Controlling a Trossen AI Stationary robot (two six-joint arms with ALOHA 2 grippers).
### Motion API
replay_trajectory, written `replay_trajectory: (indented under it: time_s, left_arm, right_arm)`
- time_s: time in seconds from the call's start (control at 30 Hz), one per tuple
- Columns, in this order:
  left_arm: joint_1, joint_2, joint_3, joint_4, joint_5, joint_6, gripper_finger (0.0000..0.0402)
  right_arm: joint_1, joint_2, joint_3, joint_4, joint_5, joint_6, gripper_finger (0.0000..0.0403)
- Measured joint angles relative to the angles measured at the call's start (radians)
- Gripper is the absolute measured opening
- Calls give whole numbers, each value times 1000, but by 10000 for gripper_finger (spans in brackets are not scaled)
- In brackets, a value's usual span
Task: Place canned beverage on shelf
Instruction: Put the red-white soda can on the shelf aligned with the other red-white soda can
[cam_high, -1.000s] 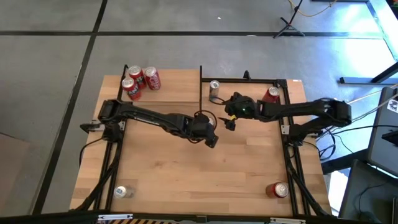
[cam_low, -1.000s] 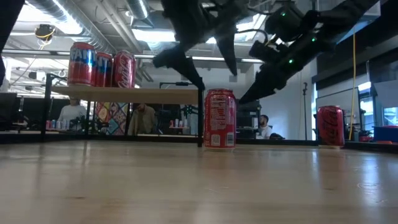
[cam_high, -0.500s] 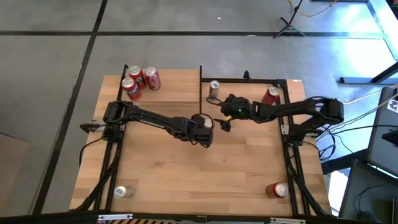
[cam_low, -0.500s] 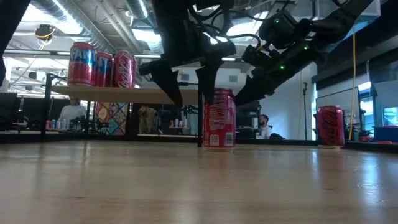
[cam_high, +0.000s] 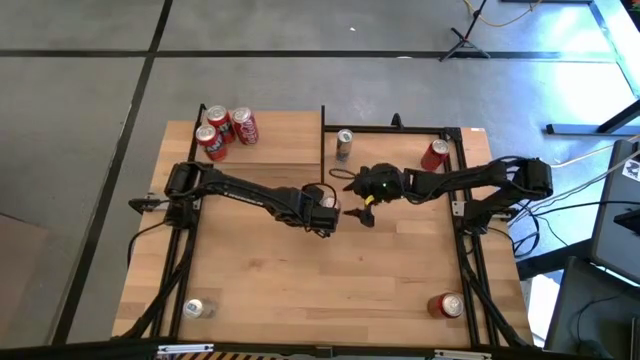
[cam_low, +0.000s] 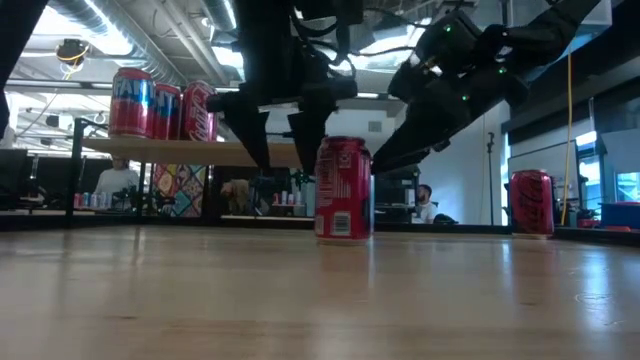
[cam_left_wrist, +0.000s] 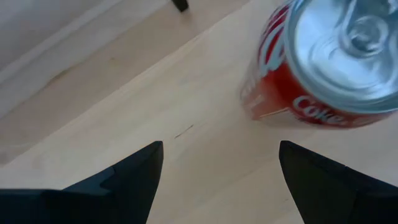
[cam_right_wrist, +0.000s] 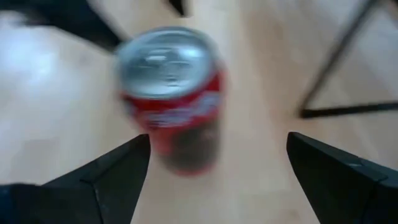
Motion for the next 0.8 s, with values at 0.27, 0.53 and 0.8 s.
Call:
replay_trajectory:
  time_s: [0.27, 0.53, 0.8]
  left_arm:
    - [-1, -7, 0, -21, 69, 4, 308]
    - [-73, -60, 0, 117, 164, 30, 308]
    - [-103, -5, 2, 287, 88, 24, 308]
  right_arm:
    - [71, -10, 0, -14, 9, -57, 367]
    - [-4, -52, 23, -82, 283, -157, 367]
    - [-41, 26, 25, 84, 239, -134, 367]
